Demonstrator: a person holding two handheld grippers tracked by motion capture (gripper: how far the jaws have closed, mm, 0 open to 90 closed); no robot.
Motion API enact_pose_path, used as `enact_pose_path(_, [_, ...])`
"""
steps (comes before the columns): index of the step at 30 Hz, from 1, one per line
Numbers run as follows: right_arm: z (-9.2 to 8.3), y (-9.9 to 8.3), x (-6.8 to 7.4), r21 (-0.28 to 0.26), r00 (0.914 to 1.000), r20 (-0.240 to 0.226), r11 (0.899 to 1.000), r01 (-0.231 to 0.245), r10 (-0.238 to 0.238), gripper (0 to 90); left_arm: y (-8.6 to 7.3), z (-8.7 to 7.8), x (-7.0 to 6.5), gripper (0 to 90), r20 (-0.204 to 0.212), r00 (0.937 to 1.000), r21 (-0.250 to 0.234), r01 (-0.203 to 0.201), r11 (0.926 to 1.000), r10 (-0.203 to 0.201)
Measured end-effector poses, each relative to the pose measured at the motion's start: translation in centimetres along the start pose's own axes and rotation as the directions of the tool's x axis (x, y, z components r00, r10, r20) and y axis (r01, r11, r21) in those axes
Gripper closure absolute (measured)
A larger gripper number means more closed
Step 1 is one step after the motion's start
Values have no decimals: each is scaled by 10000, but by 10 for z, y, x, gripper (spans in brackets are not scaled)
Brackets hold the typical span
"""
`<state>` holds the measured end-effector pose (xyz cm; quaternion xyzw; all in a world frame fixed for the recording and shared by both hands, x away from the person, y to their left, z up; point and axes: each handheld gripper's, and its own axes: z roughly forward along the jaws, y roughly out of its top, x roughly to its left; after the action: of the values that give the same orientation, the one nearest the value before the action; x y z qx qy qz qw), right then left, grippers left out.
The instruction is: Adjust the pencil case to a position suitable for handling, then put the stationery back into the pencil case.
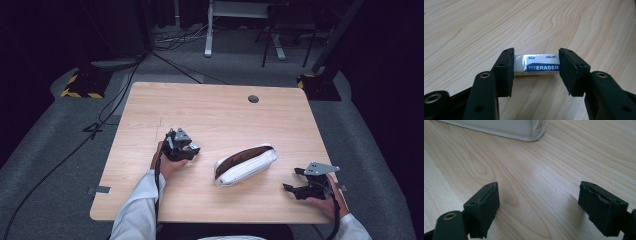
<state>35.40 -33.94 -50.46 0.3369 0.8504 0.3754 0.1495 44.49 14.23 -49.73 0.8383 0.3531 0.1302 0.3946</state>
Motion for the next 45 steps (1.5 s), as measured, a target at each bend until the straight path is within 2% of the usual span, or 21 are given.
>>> enact_pose_path(2, [0,0,0,-2,10000,-7,10000,-1,1,177,-2,-5,-1,484,132,9998,-115,119,9999,-118])
enact_pose_path(7, [0,0,0,9,10000,-37,10000,2,-2,177,-9,-16,-7,485,253,9996,-53,-129,9999,130])
enact_pose_path(10, [0,0,0,12,10000,-35,10000,-2,2,177,-12,-27,-12,484,369,9993,-248,-105,9996,115])
enact_pose_path(12, [0,0,0,12,10000,-35,10000,-4,4,177,-13,-30,-12,485,396,9990,-258,-202,9995,212])
enact_pose_path(15, [0,0,0,11,10000,-34,10000,-1,1,177,-20,-41,-20,485,441,9983,-291,-365,9989,378])
enact_pose_path(21, [0,0,0,12,10000,-36,10000,0,0,177,-26,-50,-25,485,484,9976,-308,-483,9984,497])
enact_pose_path(28, [0,0,-1,7,10000,-32,10000,48,-48,173,-31,-71,-36,485,544,9970,-833,-497,9953,543])
enact_pose_path(31, [1,1,-1,16,10000,-42,10000,59,-59,173,-32,-76,-42,485,549,9966,-899,-568,9943,619])
enact_pose_path(35, [1,1,-1,18,10000,-40,10000,55,-54,171,-30,-84,-47,485,620,9945,-1148,-767,9904,842])
enact_pose_path(36, [1,1,-2,8,10000,-39,10000,74,-74,172,-27,-87,-50,485,703,9942,-1397,-706,9877,810])
enact_pose_path(40, [2,2,-2,4,9999,-86,10000,64,-64,171,-18,-89,-58,485,1052,9902,-1750,-729,9819,922])
enact_pose_path(45, [2,1,-1,10,10000,-49,10000,64,-64,171,-5,-91,-74,485,1565,9783,-2097,-1014,9725,1358])
